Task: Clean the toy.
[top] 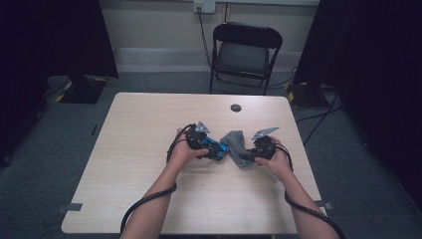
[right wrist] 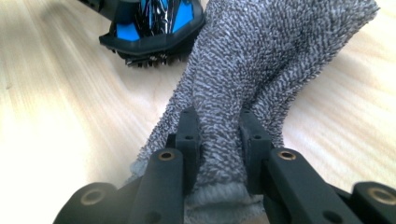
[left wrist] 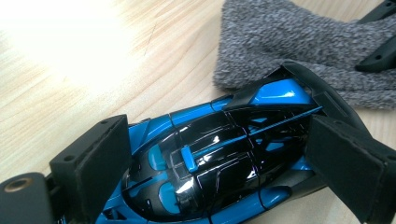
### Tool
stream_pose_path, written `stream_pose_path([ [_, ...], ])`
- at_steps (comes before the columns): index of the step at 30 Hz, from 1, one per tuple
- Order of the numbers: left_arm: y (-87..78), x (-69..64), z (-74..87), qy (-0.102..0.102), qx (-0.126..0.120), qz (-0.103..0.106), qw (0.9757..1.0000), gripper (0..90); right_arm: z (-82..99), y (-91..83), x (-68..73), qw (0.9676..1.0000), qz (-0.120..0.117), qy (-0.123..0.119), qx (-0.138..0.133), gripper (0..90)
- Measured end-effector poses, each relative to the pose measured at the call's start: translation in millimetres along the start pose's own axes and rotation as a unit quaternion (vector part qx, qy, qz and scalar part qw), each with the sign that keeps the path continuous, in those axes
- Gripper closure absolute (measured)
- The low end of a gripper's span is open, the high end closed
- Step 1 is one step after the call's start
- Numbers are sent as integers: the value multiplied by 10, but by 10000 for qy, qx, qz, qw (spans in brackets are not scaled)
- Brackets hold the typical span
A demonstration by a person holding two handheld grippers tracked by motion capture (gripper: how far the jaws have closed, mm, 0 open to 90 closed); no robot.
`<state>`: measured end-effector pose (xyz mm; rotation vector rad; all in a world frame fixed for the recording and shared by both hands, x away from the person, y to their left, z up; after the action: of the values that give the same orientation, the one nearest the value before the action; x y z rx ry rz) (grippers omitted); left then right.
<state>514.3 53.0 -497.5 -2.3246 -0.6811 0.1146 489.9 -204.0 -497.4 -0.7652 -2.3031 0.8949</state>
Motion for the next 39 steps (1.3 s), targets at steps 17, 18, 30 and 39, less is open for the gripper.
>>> stream_pose_path([
  [17, -40, 1, -16, -119, 100, -72, 9999, 100, 209, -221, 30, 9999, 144, 35, 72, 730],
  [18, -54, 4, -26, -117, 120, -49, 9998, 121, 217, -232, 32, 9998, 155, 45, 77, 728],
  [30, -283, -42, -159, -97, -98, -10, 9999, 171, 173, -479, 22, 9991, 349, 242, -60, 731],
  [39, -626, -57, -28, -173, -156, -52, 9997, 172, -14, -693, 118, 9986, 392, 189, -294, 732],
])
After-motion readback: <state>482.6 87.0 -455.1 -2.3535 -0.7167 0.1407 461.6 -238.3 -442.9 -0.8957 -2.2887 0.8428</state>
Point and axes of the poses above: each handheld gripper's, and its own axes: y roughly forward along the jaws, z roughly out of its underside, x roughly to its left, the point moved 2 cm from there along y, roughly forward along the jaws, and after that the axes turned 11 degrees about y, right-handed, at the moved point
